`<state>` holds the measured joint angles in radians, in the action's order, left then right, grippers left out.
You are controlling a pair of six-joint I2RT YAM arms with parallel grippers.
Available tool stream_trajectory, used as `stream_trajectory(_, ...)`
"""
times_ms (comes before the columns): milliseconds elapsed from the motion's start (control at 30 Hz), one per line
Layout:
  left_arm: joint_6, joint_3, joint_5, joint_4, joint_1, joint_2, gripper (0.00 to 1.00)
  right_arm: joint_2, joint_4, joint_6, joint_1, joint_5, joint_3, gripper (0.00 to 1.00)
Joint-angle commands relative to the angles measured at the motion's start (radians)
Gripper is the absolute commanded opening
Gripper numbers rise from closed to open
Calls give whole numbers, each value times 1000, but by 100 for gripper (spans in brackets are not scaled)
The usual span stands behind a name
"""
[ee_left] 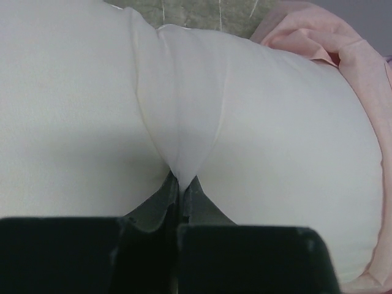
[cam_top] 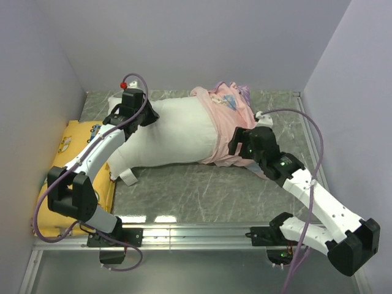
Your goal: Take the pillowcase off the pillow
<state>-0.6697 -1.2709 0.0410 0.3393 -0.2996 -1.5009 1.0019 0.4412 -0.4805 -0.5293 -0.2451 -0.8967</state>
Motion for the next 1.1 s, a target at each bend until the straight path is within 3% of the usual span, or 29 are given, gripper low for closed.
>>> stream_trajectory(0,19,-53,26,-2,-19,-15,1,65,-50,-24,-40,-65,57,89)
stream_trajectory(133,21,-64,37,9,-22,-31,0,194,-78,-36,-40,-133,61,90)
stream_trajectory(233,30,-81,40,21,-22,-39,0,274,-62,-38,-6,-195,56,79)
stream_trajectory(267,32,-88,45,24,-21,-38,0,291,-47,-49,38,-197,59,51)
stream_trajectory(300,38,-94,49,30,-21,-39,0,290,-41,-50,67,-197,74,31)
stream_trajectory(367,47,-113,62,43,-19,-41,0,233,-42,-49,135,-162,111,2)
stream_trajectory(533,56,-179,53,56,-21,-79,0,-12,91,-27,150,-112,69,0)
stream_trajectory(600,77,-247,34,85,-41,-120,7,-84,137,-7,128,-56,-23,0)
stream_trajectory(633,91,-275,49,99,-59,-130,16,-130,181,-6,115,-40,-60,0)
stream_trajectory(667,114,-318,68,118,-105,-137,38,-143,200,-1,98,-17,-135,0)
stream_trajectory(767,125,-344,132,118,-208,-108,69,-141,269,-4,14,-23,-230,0)
stream_trajectory(800,119,-338,148,104,-234,-72,99,-137,274,-6,0,-23,-237,0)
stream_trajectory(933,108,-295,284,110,-393,16,99,-105,271,6,-35,-46,-242,0)
stream_trajectory(1067,47,-132,367,99,-541,67,99,-75,261,14,-35,-52,-271,0)
